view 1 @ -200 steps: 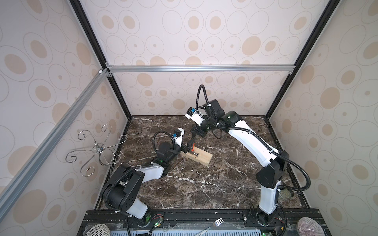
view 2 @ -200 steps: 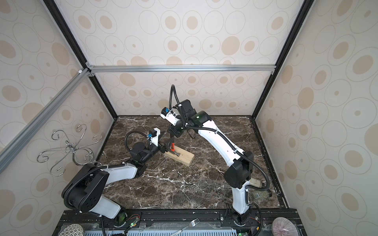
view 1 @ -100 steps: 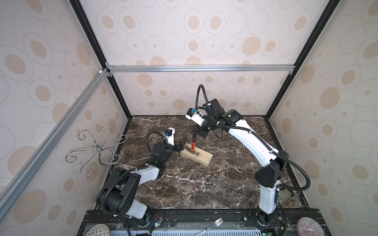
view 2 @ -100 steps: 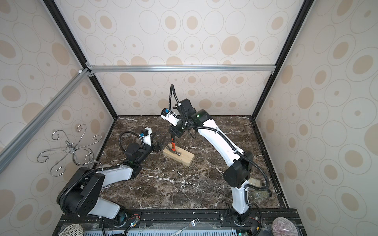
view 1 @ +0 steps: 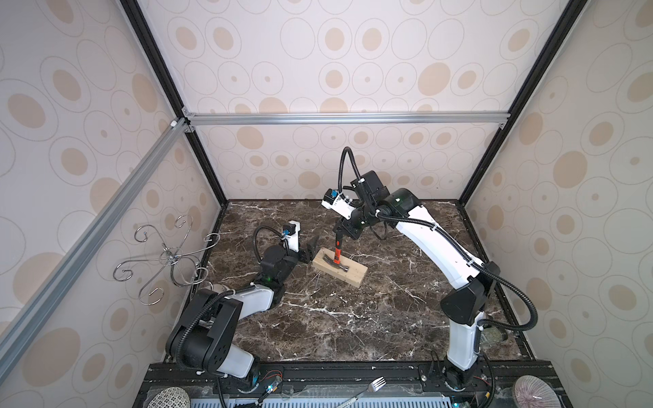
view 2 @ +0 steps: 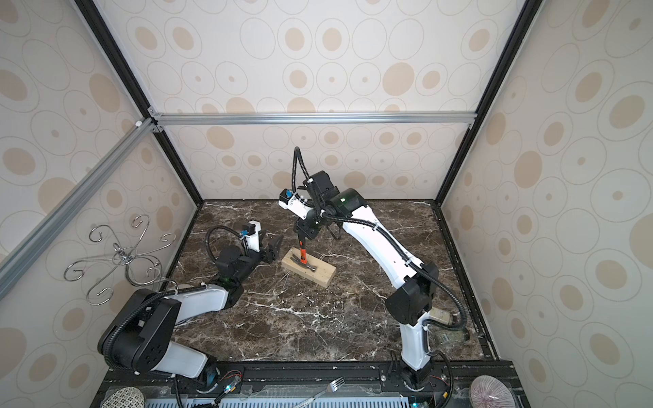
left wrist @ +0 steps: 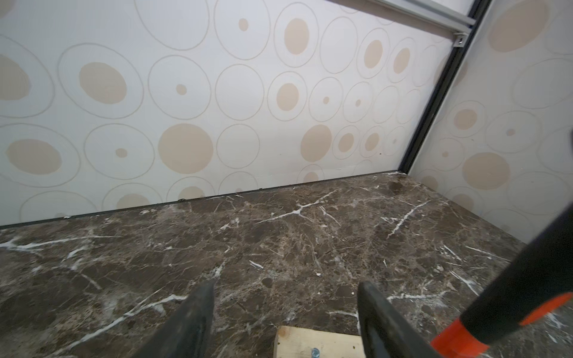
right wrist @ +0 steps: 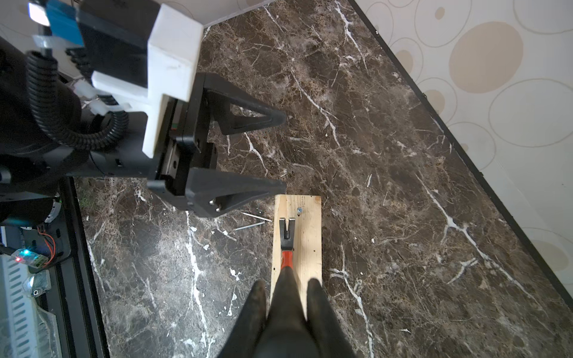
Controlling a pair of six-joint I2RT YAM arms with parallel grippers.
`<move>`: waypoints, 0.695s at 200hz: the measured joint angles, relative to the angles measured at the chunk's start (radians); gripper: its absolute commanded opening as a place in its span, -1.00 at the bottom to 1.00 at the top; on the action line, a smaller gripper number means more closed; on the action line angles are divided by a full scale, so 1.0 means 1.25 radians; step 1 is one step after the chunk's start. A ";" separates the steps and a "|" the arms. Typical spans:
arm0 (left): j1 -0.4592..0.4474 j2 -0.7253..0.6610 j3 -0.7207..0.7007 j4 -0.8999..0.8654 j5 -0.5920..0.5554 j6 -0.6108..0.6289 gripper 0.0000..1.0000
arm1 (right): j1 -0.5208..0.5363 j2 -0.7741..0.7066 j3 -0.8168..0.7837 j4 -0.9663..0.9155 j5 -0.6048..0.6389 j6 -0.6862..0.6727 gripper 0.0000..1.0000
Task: Use a claw hammer to pull out a nail
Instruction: Remove the nail from the mounting plate.
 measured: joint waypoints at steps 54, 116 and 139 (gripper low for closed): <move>0.005 0.030 0.015 -0.086 -0.070 -0.003 0.44 | 0.000 0.013 0.021 -0.009 0.022 0.021 -0.97; 0.014 0.099 0.069 -0.199 -0.097 -0.013 0.39 | 0.000 0.019 0.022 0.008 0.021 0.034 -0.97; 0.015 0.124 0.086 -0.233 -0.100 -0.020 0.35 | 0.000 0.028 0.032 0.013 0.019 0.039 -0.97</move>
